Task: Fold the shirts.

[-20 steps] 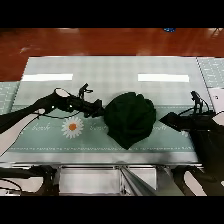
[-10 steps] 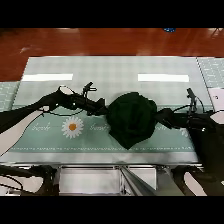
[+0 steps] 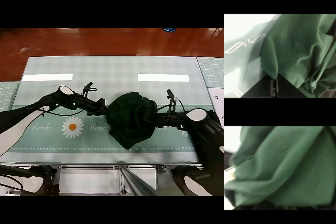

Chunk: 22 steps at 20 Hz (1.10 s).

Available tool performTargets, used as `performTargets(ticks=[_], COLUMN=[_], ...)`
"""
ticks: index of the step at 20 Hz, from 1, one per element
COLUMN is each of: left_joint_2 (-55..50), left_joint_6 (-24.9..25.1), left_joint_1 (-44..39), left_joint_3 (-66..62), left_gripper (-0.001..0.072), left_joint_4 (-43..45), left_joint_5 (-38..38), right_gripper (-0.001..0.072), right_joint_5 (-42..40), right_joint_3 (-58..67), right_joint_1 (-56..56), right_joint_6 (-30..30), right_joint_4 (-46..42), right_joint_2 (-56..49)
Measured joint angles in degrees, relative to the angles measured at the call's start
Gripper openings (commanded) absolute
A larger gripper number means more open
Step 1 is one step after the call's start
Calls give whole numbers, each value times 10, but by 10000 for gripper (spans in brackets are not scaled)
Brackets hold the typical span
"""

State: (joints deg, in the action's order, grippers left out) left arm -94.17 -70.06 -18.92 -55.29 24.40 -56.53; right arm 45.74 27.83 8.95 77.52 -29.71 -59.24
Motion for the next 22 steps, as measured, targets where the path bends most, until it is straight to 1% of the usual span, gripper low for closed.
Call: performTargets(ticks=[4, 5, 6, 7, 8, 11, 14, 17, 22], left_joint_2=[0, 0, 0, 0, 0, 3, 29, 86, 203], left_joint_6=[0, 0, 0, 0, 0, 2, 4, 4, -4], left_joint_1=[0, 0, 0, 0, 0, 14, 57, 117, 213], left_joint_3=[0, 0, 0, 0, 0, -8, -43, -110, -256], left_gripper=[21, 21, 20, 20, 20, 20, 20, 20, 20], left_joint_4=[0, 0, 0, 0, 0, 0, 1, 1, -5], left_joint_5=[0, 0, 0, 0, 0, -7, -22, -30, -44], right_gripper=[409, 400, 317, 115, 23, 23, 23, 23, 23], right_joint_5=[-30, -35, -38, -39, -39, -9, 43, 93, 175], right_joint_3=[24, 37, 50, 67, 84, 153, 254, 394, 643], right_joint_1=[12, 18, 25, 35, 44, 57, 39, 6, -31], right_joint_6=[-29, -36, -42, -45, -49, -73, -78, -56, -11], right_joint_4=[29, 36, 41, 43, 46, 47, 19, -27, -110], right_joint_2=[-71, -92, -112, -134, -153, -187, -179, -153, -104])
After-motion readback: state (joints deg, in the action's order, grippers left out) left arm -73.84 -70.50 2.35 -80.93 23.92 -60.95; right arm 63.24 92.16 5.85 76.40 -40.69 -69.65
